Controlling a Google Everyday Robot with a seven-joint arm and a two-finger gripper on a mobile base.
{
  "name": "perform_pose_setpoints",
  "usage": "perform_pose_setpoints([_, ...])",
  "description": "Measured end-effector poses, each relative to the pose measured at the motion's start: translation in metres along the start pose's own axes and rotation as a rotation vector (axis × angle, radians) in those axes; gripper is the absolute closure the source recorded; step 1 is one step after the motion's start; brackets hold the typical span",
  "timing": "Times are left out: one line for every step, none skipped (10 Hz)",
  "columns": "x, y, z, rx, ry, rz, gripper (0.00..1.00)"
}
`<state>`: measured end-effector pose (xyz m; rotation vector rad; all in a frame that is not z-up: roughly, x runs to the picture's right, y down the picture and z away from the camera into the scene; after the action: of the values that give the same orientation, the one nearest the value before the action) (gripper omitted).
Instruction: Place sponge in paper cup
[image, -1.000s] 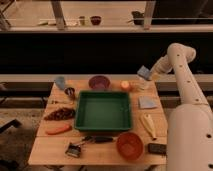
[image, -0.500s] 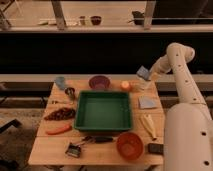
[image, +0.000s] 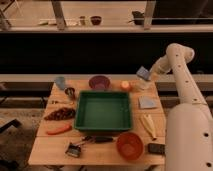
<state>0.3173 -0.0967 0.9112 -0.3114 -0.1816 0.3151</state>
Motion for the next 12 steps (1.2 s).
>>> perform_pose_setpoints([0.000,0.000,0.000,0.000,0.001,-0.001,0.80])
perform_pose_setpoints([0.000,0.000,0.001,0.001,0.002,-0.002,0.80])
perform_pose_setpoints([0.000,0.000,0.001,0.003,0.001,-0.003,0.80])
perform_pose_setpoints([0.000,0.000,0.001,0.004,0.003,-0.008,0.78])
perform_pose_setpoints([-0.001,0.000,0.002,0.003,0.002,-0.013,0.71])
perform_pose_setpoints([-0.002,0.000,0.003,0.002,-0.001,-0.014,0.61])
perform_pose_setpoints([-0.003,-0.001,0.004,0.002,-0.002,-0.015,0.53])
perform_pose_setpoints([-0.005,-0.001,0.004,0.001,-0.003,-0.017,0.41])
perform_pose_setpoints([-0.006,-0.002,0.005,0.001,-0.001,-0.018,0.31])
perform_pose_setpoints([-0.007,-0.002,0.006,0.001,0.001,-0.021,0.23])
perform_pose_setpoints([-0.008,-0.002,0.007,0.000,0.006,-0.025,0.20])
perform_pose_setpoints([-0.010,-0.003,0.007,0.001,0.011,-0.027,0.20])
